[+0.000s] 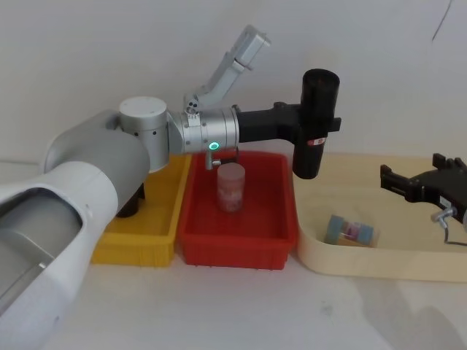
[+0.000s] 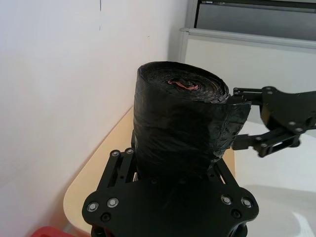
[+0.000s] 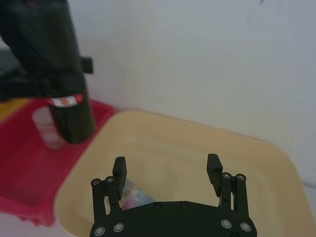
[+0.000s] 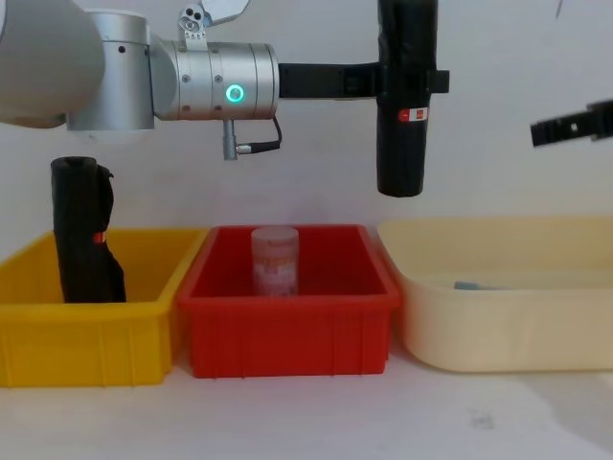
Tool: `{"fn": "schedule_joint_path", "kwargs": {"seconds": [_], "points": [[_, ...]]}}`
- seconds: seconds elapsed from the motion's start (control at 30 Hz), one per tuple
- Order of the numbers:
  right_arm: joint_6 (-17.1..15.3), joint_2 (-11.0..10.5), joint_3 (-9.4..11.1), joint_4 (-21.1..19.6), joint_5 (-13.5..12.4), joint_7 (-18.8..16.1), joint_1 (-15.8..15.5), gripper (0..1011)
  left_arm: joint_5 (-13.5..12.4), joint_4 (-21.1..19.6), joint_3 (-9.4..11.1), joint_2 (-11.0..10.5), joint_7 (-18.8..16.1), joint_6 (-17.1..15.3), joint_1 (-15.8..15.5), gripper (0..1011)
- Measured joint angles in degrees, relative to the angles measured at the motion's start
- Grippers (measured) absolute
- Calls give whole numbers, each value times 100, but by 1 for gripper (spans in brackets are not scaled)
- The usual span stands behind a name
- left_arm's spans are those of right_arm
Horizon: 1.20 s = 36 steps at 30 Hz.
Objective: Pick up the garbage bag with the one hand and transfer it to the other hand.
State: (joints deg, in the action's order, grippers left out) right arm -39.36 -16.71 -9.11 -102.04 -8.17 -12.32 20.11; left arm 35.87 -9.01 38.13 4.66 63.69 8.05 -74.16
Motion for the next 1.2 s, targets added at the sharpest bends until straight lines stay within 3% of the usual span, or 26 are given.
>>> {"fn": "schedule_joint_path", "kwargs": {"seconds": [0.43,0.73,1.2], "points": [[-77,295,312,-216,-736,-461,98,1000,47,200,48,65,85,75,-88,466],[-88,641,329,-120,-1111,-584,329,1000,60,258,62,86,110,97,-114,466],[358,953,82,150,-1125,-494,617,1000,69,292,70,96,126,111,-128,466]]}}
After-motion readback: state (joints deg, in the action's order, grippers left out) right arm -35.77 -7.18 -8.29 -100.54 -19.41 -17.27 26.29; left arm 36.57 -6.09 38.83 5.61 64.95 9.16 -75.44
